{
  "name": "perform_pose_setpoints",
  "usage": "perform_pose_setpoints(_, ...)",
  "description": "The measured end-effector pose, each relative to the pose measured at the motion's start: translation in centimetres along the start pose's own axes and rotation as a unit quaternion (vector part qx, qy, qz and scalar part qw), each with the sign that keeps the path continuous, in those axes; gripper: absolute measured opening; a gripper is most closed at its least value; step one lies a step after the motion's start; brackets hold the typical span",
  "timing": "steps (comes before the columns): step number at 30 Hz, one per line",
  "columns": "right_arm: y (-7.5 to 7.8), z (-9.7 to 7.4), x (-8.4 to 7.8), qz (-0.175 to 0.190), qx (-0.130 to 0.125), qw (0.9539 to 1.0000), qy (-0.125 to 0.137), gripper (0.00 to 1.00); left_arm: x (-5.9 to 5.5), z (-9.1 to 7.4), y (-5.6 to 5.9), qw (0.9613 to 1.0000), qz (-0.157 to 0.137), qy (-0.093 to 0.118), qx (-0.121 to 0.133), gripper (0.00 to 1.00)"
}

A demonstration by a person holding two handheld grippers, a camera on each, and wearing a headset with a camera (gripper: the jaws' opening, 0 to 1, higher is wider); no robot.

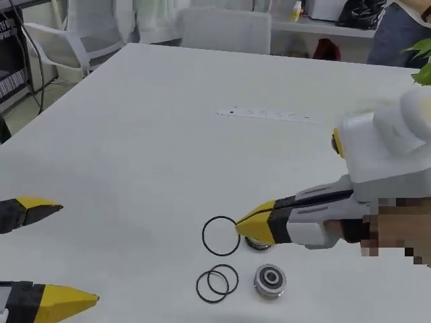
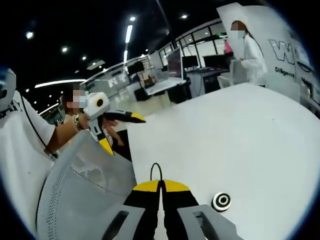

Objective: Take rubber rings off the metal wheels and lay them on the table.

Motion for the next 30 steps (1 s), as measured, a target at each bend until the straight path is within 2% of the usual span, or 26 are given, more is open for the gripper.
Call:
perform_pose_setpoints(5, 0.2, 1.6, -0.6, 0.000, 0.011, 0.9997, -0.021, 0.00, 0.1, -0.3, -0.3, 0.9999, 0.006, -0.003, 0.009, 0.87)
perform_pose_setpoints(14, 0.4, 3.7, -1.7, 0.000, 0.029, 0.9984, -0.048, 0.00, -0.1, -0.5, -0.8, 0.9999, -0.008, 0.000, 0.013, 0.88)
perform_pose_setpoints(21, 0.8, 4.6, -2.7, 0.004, 0.031, 0.9975, -0.063, 0.00, -0.1, -0.2, -0.7, 0.9999, -0.010, -0.002, 0.010, 0.88)
perform_pose_setpoints(30, 1.6, 5.0, -4.2, 0.027, 0.020, 0.9967, -0.074, 0.00, -0.4, 0.2, -0.8, 0.9999, -0.012, -0.009, 0.002, 0.88)
Point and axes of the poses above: the centre of the closed fingertips' face, and the gripper's own axes: z roughly forward along the fingers, y roughly to its right, x roughly out of its top, the point moved 8 cm from there along -z, roughly backward along the fingers, and after that the axes turned 6 degrees about -z, right-handed, at the moved point
